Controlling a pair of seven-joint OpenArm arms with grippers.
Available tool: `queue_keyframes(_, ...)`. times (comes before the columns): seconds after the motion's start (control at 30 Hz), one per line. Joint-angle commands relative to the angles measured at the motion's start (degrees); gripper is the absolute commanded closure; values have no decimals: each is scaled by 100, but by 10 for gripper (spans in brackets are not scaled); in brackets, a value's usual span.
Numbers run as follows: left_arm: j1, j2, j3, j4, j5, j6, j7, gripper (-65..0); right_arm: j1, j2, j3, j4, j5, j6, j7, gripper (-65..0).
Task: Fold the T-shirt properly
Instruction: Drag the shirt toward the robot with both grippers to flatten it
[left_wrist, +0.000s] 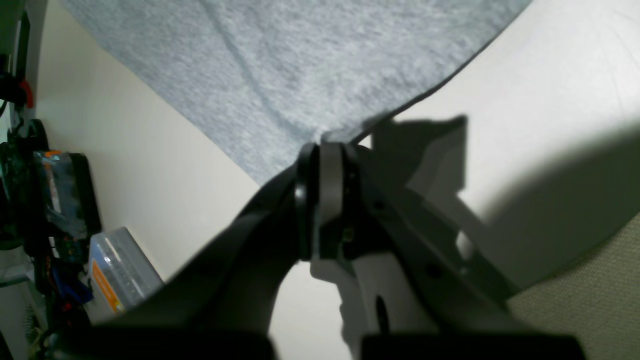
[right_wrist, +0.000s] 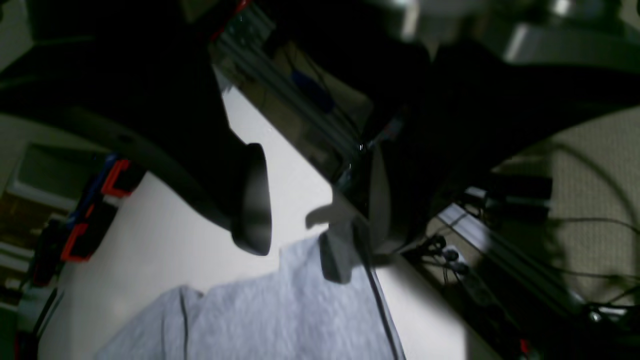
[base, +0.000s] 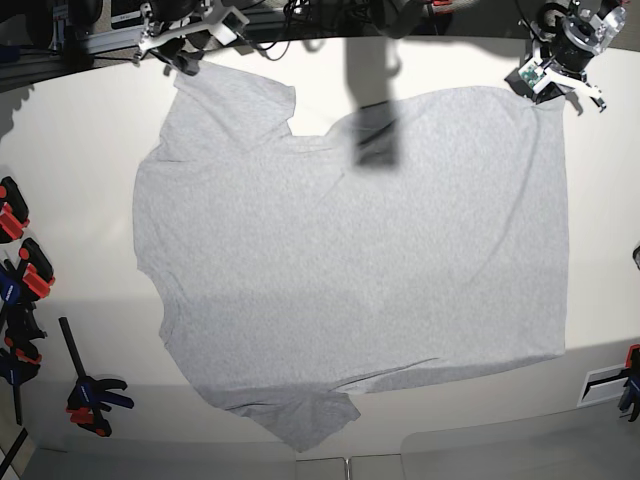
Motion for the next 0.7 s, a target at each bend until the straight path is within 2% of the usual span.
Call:
queue_keyframes(0.0,33,-96,-44,83,9,90,-90,0,-42,44,13,107,52,-44,94,-306)
queue_keyframes(0.2,33,-96,-44,83,9,90,-90,0,396,44,13,81,619,-17,155,-305)
queue_keyframes(0.3,33,-98,-44,83,9,90,-90,0,592,44,13,37,671,315,157,-305)
queue_keyframes(0.43,33,-96,-44,83,9,90,-90,0,704,44,13,-149,1071,638,210,-305)
queue_keyframes(0.67,33,-96,-44,83,9,90,-94,0,715,44,7,-271,1086,671,299,-303)
